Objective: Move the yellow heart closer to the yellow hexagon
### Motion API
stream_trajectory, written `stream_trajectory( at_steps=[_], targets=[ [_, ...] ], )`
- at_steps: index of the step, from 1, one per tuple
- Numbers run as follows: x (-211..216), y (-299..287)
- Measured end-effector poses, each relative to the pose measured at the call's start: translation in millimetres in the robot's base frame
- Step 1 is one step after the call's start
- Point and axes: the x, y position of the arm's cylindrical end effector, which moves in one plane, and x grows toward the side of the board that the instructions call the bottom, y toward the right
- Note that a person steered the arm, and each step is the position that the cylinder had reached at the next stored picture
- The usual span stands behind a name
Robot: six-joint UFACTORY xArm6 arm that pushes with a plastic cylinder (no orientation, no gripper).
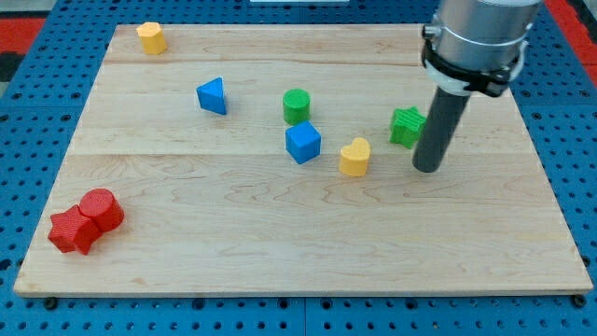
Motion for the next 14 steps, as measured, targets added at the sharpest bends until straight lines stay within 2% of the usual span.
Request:
stream_trajectory(
  at_steps=[5, 8, 9, 12, 14],
  targets=[
    [-2, -139],
    [-3, -199],
    [-14, -237],
    [-75, -274],
    [-74, -301]
  ],
)
